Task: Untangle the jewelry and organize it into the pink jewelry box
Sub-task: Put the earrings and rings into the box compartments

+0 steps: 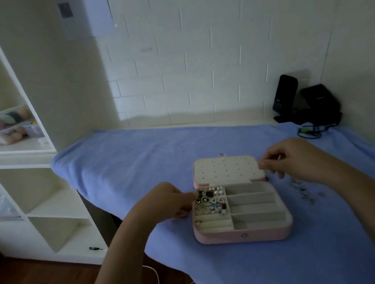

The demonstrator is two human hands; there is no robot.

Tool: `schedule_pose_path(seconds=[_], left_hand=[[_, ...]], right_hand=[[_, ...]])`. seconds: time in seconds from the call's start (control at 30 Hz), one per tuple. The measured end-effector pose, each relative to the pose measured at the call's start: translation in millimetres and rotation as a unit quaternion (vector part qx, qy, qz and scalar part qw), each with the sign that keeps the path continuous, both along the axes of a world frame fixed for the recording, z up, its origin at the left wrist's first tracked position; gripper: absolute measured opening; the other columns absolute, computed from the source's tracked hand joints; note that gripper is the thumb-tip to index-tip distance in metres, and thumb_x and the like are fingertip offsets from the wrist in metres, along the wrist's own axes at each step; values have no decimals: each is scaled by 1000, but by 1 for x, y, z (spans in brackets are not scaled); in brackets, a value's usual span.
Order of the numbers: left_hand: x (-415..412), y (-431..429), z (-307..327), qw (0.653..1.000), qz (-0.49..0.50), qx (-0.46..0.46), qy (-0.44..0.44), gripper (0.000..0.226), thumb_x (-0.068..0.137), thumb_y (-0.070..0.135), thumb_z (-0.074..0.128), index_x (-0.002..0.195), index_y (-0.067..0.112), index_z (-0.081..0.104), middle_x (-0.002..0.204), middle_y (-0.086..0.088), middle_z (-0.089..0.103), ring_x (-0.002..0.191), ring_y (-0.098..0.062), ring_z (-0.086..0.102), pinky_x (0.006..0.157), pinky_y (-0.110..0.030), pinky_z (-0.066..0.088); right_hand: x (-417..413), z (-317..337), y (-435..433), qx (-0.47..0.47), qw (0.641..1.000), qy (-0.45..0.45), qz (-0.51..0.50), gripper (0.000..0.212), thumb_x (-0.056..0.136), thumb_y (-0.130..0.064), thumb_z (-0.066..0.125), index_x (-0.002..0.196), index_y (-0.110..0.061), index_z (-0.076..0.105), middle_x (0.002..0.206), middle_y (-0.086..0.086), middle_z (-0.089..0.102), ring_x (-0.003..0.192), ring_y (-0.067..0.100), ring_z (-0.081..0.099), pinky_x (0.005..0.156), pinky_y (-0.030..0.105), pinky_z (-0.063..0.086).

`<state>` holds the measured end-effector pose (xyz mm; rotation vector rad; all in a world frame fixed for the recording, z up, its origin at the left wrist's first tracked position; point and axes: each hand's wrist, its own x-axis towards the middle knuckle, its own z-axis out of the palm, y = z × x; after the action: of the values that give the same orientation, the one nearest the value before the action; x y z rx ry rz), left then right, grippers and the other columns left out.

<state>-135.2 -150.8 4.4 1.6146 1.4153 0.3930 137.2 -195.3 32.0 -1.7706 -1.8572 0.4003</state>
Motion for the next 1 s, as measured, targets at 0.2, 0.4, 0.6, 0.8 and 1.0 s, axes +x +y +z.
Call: schedule_pose_path(seconds=[0.2,0.4,0.6,0.8,1.0], left_hand=[[21,19,-4,986,82,-64,-129,41,85,33,66,101,-5,65,83,-14,70,73,-22,63,67,-28,52],[35,24,-4,998,46,-13,47,37,88,37,61,66,10,50,61,-9,53,52,-18,43,54,-24,36],[40,21,-6,991,89,-40,-93,42,92,29,57,111,-9,55,85,-16,69,68,-23,65,63,-30,54],[30,12,-13,967,136,-59,-206,27,94,17,53,87,-7,64,70,-19,69,59,-28,66,67,-38,55],[11,16,-9,961,168,-45,-214,29,96,17,49,87,-6,63,59,-15,68,48,-22,65,51,-29,51]], right_hand=[[56,-5,7,-175,977,-78,-98,18,91,-4,54,91,-15,69,84,6,68,75,17,65,58,16,49],[56,-7,6,-243,963,-80,-90,9,91,-12,58,92,-12,67,95,16,69,69,16,62,56,19,50],[50,-22,18,-100,983,-108,-113,15,89,-21,62,101,-13,64,107,8,67,86,17,57,60,17,39],[47,-29,23,-106,984,-138,-40,40,89,-2,51,125,-19,59,129,1,58,114,15,54,88,19,40],[40,-32,21,-106,990,-95,-22,38,84,-33,68,121,-24,62,116,-6,62,97,8,59,83,19,45]])
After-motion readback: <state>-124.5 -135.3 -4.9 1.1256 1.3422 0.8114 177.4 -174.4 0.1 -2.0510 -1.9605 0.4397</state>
